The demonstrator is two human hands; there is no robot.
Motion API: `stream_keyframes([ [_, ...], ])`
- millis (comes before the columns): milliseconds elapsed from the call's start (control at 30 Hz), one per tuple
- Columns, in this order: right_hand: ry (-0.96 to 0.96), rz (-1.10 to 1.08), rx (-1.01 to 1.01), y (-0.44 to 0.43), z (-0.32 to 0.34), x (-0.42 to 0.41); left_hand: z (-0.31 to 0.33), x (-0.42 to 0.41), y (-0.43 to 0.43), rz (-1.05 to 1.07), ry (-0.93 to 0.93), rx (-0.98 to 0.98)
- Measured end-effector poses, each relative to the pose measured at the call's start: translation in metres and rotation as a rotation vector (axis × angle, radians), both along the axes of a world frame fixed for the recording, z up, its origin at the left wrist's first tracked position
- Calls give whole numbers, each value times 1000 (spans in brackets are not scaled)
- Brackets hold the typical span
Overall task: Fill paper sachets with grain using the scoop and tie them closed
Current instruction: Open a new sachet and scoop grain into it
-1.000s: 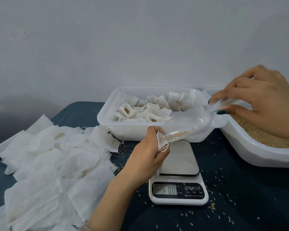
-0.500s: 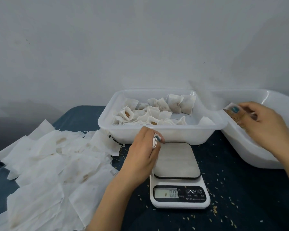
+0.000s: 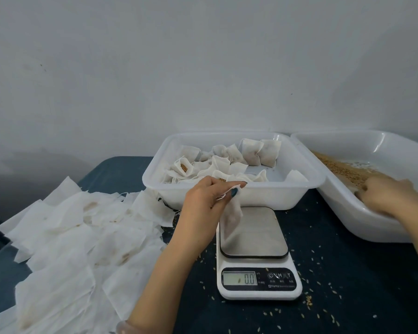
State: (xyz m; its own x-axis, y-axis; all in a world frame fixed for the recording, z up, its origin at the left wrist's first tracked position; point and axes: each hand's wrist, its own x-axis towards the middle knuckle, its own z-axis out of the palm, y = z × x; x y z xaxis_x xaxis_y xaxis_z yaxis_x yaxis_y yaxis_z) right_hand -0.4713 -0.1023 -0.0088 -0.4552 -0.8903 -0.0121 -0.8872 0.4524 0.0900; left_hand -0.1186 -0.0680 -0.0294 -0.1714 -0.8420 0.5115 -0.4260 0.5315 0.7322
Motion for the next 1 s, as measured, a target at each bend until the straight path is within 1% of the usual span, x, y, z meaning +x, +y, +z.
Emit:
stream_keyframes([
  [33,31,9,-71,3,0,2,0,-1,-1,-9,8,-10],
  [100,37,91,-354,10,1,12,1,-4,-3,-35,26,-4],
  [167,-107,309,-606,20,5,42,3,-8,-4,-50,59,36],
  [200,-205,420,-660,26,7,60,3,-11,-5,-63,88,62],
  [233,-304,496,-662,32,9,79,5,-14,-6,-89,131,96],
  [300,-460,542,-575,40,2,111,7,-20,-7,-170,244,174],
  [367,-478,549,-520,43,-14,130,4,-24,-9,-208,332,235],
  [400,-477,545,-516,44,-23,135,0,-25,-11,-204,339,261],
  [500,-543,478,-510,42,-48,140,-19,-23,-14,-152,225,296],
  [600,-570,417,-520,42,-66,136,-31,-16,-15,-88,127,273],
  [733,-611,389,-580,43,-71,127,-32,-11,-14,14,88,264],
  [900,-612,379,-573,45,-78,123,-33,-7,-12,186,-97,189],
  [1000,-618,375,-596,45,-79,122,-34,-3,-13,257,-133,175],
])
